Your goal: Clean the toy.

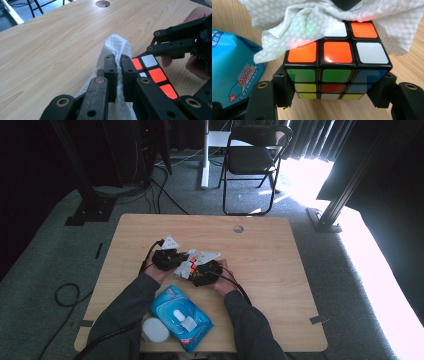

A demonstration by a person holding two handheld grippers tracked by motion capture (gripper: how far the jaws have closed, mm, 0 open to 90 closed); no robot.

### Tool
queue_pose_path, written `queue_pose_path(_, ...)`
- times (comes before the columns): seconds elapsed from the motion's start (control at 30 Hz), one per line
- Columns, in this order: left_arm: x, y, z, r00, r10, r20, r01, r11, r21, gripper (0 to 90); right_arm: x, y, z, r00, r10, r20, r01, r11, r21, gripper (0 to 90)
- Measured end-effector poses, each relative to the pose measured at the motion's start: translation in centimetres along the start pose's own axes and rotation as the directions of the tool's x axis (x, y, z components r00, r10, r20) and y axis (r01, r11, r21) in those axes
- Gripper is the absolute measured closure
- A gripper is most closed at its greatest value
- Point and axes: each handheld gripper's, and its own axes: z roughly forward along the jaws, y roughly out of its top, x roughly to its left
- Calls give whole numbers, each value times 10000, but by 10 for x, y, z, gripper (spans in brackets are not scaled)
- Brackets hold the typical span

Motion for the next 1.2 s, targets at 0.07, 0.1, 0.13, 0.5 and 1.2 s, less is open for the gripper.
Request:
queue_pose_path(0.07,0,1,0,10000,-4,-12,4,10000,-36,857,-1,1,-1,10000,29,-23,-29,10000,-12,343)
queue_pose_path(0.1,1,1,0,10000,-19,-71,19,10000,-46,857,-1,1,-1,10000,11,-21,-11,10000,-25,343)
queue_pose_path(0.13,1,2,0,9999,-31,-103,31,10000,-38,857,-1,1,-2,10000,1,-50,-1,10000,-24,343)
queue_pose_path(0.5,2,3,1,9999,-130,-112,129,9999,-46,864,1,2,-2,9997,-154,-213,154,9999,-7,343)
queue_pose_path(1.2,-24,7,8,9849,992,1417,-983,9951,-135,866,2,4,1,9997,130,-219,-129,9999,38,343)
